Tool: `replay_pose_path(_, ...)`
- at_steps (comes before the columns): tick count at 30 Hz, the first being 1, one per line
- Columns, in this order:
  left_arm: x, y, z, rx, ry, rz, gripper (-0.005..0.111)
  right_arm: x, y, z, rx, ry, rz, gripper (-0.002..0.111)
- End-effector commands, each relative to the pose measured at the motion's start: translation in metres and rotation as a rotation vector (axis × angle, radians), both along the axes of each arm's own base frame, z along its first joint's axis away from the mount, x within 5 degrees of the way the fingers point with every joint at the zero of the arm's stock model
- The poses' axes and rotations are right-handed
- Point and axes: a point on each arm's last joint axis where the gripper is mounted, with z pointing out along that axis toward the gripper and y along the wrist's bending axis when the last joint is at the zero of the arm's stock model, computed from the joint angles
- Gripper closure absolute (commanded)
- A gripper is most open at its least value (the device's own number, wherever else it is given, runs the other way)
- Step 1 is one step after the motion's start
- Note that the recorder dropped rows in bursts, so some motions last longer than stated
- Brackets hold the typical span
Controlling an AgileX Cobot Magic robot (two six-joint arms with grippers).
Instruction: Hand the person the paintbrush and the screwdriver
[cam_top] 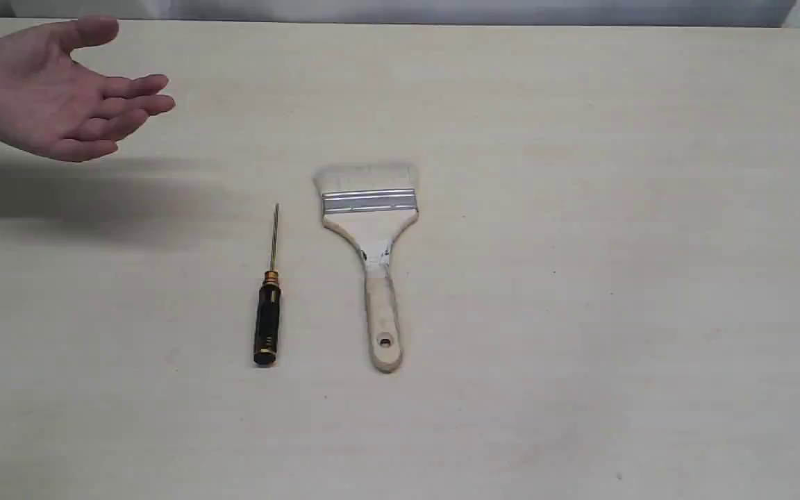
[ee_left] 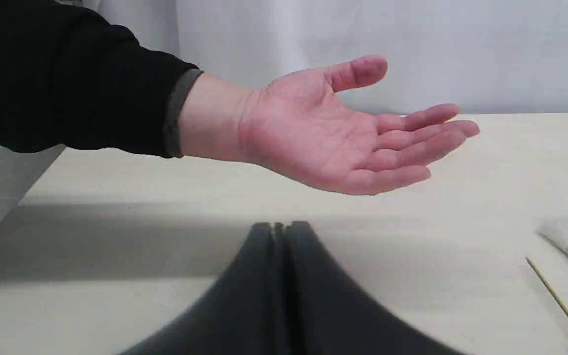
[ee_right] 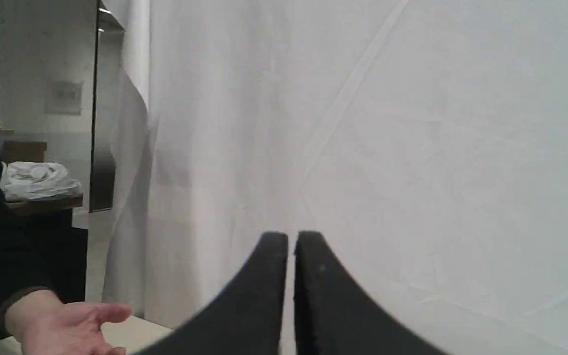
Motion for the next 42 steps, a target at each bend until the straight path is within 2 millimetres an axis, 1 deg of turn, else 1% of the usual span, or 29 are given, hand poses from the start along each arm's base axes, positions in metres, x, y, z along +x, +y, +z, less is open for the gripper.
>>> replay_pose_path(1,0.000,-0.001,0.000,-0.004,-0.007,-0.009,0.107,0.025,-0.004,0.030,-0.022,0.033,-0.055,0.104)
replay_pose_path(3,0.000,-0.001,0.000,-0.004,-0.007,-0.009,0.107,0.048,-0.010,0.041,-0.024,0.093,-0.114,0.104)
replay_pose_path(4,0.000,-0.001,0.000,-0.004,-0.009,-0.009,0.107,0.059,-0.012,0.041,-0.044,0.123,-0.144,0.104)
replay_pose_path(6,0.000,-0.001,0.000,-0.002,-0.007,-0.008,0.107,0.086,-0.018,0.040,-0.112,0.189,-0.218,0.104)
replay_pose_path(8,0.000,-0.001,0.000,-0.002,-0.007,-0.008,0.107,0.105,-0.019,0.035,-0.150,0.237,-0.224,0.104)
replay_pose_path(12,0.000,-0.001,0.000,-0.002,-0.007,-0.008,0.107,0.146,-0.015,0.003,-0.209,0.373,-0.159,0.104)
replay_pose_path(15,0.000,-0.001,0.000,-0.002,-0.007,-0.008,0.107,0.168,-0.014,-0.024,-0.216,0.493,-0.138,0.104)
replay_pose_path(18,0.000,-0.001,0.000,-0.002,-0.007,-0.008,0.107,0.182,-0.009,-0.042,-0.252,0.526,-0.072,0.104)
replay_pose_path(20,0.000,-0.001,0.000,-0.002,-0.007,-0.008,0.107,0.190,-0.006,-0.046,-0.297,0.487,-0.025,0.104)
replay_pose_path(22,0.000,-0.001,0.000,-0.002,-0.007,-0.008,0.107,0.198,-0.001,-0.046,-0.386,0.399,-0.005,0.104)
replay_pose_path(25,0.000,-0.001,0.000,-0.002,-0.007,-0.008,0.107,0.207,0.011,-0.044,-0.644,0.210,-0.010,0.104)
replay_pose_path(27,0.000,-0.001,0.000,-0.002,-0.007,-0.008,0.107,0.208,0.023,-0.044,-0.889,0.051,0.000,0.104)
replay_pose_path(28,0.000,-0.001,0.000,-0.002,-0.007,-0.008,0.107,0.209,0.029,-0.044,-0.964,0.005,-0.008,0.104)
replay_pose_path(29,0.000,-0.001,0.000,-0.002,-0.007,-0.008,0.107,0.210,0.034,-0.042,-0.966,0.000,-0.028,0.104)
replay_pose_path(30,0.000,-0.001,0.000,-0.002,-0.007,-0.008,0.107,0.213,0.037,-0.038,-0.885,0.042,-0.079,0.104)
replay_pose_path(31,0.000,-0.001,0.000,-0.002,-0.007,-0.008,0.107,0.216,0.038,-0.034,-0.769,0.096,-0.130,0.104)
replay_pose_path(32,0.000,-0.001,0.000,-0.004,-0.007,-0.009,0.107,0.220,0.036,-0.026,-0.567,0.192,-0.209,0.104)
replay_pose_path(33,0.000,-0.001,0.000,-0.007,-0.005,-0.009,0.107,0.224,0.035,-0.022,-0.433,0.261,-0.257,0.104)
replay_pose_path(34,0.000,-0.001,0.000,-0.007,-0.005,-0.009,0.107,0.227,0.036,-0.020,-0.375,0.309,-0.275,0.104)
replay_pose_path(35,0.000,-0.001,0.000,-0.007,-0.005,-0.009,0.107,0.229,0.040,-0.018,-0.382,0.350,-0.268,0.104)
replay_pose_path(37,0.000,-0.001,0.000,-0.006,-0.006,-0.009,0.107,0.230,0.050,-0.015,-0.497,0.416,-0.200,0.103)
replay_pose_path(39,0.000,-0.001,0.000,-0.006,-0.006,-0.009,0.107,0.231,0.065,-0.014,-0.551,0.502,-0.114,0.101)
replay_pose_path(42,0.000,-0.001,0.000,-0.006,-0.006,-0.009,0.107,0.232,0.090,-0.016,-0.600,0.578,-0.010,0.090)
